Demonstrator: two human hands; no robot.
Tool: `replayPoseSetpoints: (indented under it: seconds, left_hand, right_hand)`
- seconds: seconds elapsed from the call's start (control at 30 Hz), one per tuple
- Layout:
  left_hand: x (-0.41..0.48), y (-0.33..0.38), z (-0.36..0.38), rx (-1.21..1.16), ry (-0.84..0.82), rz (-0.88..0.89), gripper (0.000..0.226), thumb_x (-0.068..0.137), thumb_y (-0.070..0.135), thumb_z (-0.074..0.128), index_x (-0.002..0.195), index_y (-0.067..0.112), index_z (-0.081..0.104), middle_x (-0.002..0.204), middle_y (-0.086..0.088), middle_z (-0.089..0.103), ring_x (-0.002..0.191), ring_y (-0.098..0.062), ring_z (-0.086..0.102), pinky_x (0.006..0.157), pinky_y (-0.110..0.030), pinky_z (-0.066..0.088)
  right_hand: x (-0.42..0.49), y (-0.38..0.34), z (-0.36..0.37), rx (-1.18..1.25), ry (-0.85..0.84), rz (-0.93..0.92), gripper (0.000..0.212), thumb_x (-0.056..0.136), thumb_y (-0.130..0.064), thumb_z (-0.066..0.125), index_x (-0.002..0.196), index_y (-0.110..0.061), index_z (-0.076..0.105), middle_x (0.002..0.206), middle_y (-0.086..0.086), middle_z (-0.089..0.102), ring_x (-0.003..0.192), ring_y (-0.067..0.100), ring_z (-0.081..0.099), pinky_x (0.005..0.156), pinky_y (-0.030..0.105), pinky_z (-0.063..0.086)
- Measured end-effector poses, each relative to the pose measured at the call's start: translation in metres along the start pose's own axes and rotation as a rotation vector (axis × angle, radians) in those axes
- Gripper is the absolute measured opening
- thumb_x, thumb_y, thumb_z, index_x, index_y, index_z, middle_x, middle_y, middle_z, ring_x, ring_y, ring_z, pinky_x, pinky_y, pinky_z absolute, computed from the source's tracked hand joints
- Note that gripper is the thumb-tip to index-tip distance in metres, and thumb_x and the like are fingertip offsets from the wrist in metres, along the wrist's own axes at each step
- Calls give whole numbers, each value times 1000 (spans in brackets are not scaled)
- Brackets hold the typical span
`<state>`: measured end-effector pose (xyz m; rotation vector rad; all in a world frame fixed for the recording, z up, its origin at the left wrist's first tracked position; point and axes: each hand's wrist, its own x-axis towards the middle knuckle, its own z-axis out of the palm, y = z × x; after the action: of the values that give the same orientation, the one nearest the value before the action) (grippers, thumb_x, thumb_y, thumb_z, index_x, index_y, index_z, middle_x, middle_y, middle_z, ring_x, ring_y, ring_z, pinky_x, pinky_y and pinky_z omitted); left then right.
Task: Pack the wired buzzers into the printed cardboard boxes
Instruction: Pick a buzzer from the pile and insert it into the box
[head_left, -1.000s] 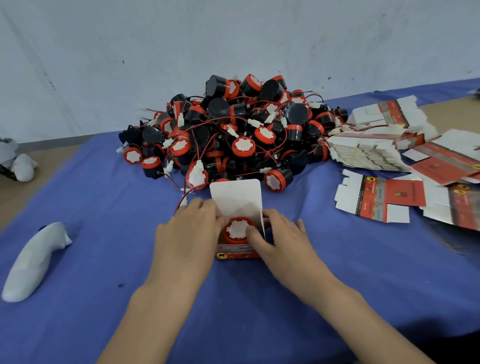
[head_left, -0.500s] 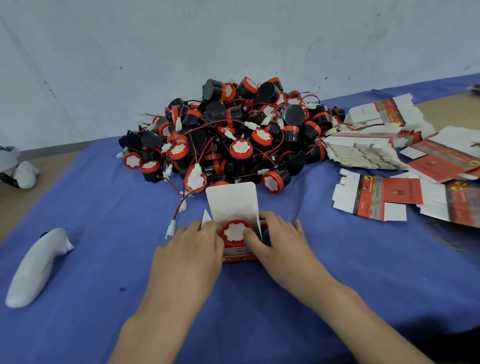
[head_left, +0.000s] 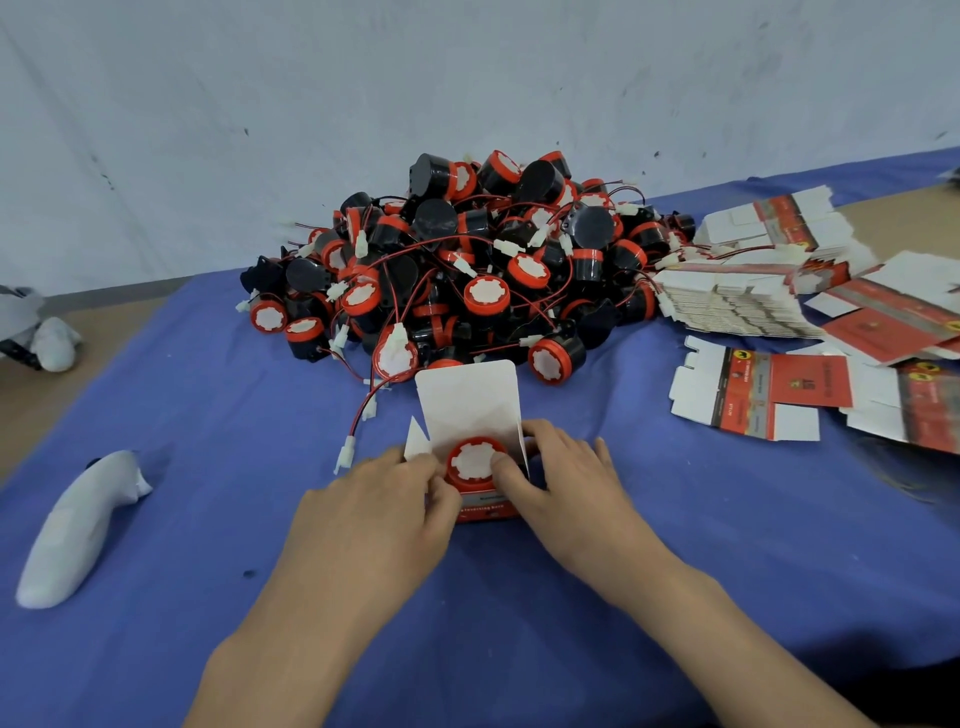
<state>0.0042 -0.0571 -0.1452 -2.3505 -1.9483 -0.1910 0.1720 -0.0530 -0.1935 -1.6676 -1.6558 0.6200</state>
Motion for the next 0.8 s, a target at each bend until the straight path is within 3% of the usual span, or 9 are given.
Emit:
replayPoseSetpoints:
  seconds: [0.13,0.27,0.37,0.47,0.53,0.6,0.67,0.8]
  left_hand:
    - [-5,4,-2,113,43,-4,35,97,45,20,90,30,51,84,8,46,73,-12,45,56,-26,36]
    - [-8,8,4,206,54,23,28,105,41,24,87,26,40,83,7,45,70,-12,42,54,-26,34]
    - [-7,5,9,130,27,40,31,106,41,20,86,25,37,80,6,42,73,-14,46,61,-28,43]
    - [-7,2,2,65,-7,51,40,104,49,15,84,27,42,83,8,43,72,-13,45,67,-31,48]
    - [-7,-3,-6,-69,1,53,47,97,57,12,84,30,49,90,11,52,74,-11,52,70,-32,50]
    - [-7,-12,-10,-354,106,38,41,93,60,19,93,38,54,92,19,61,80,-6,61,71,-31,51]
    - [-3,-21,-8,-622,208,1,30,94,55,29,104,47,56,91,26,66,83,0,64,72,-28,52]
    - [7,-27,2,-827,169,-74,19,102,36,40,102,42,59,93,37,64,86,5,65,71,-24,52]
  right_hand:
    - [0,-1,-1,-23,0,-4,37,92,-61,37,120,-40,50,106,-24,55,93,-5,31,116,48,28]
    - [1,-2,-1,-26,5,-3,34,89,-62,37,113,-42,49,96,-30,48,98,-29,23,113,48,32]
    - [1,-3,-1,-33,-5,10,35,89,-62,37,114,-41,49,96,-30,47,88,-7,28,114,48,31]
    - [0,-4,-2,-21,-11,15,37,87,-63,35,115,-41,48,97,-30,48,87,-6,27,115,49,32]
    - [0,-3,-3,-16,-4,16,38,87,-63,36,115,-41,49,98,-29,49,89,-8,28,115,49,32]
    - [-1,-2,-4,-12,-2,14,39,88,-63,36,117,-41,49,98,-29,49,94,-19,27,115,49,32]
    - [-2,-2,-4,-5,-10,9,38,89,-63,37,118,-40,49,99,-30,50,99,-32,21,115,49,32]
    - [-4,-3,-6,34,-44,-4,46,89,-72,29,120,-44,47,107,-29,54,106,-30,24,116,48,30]
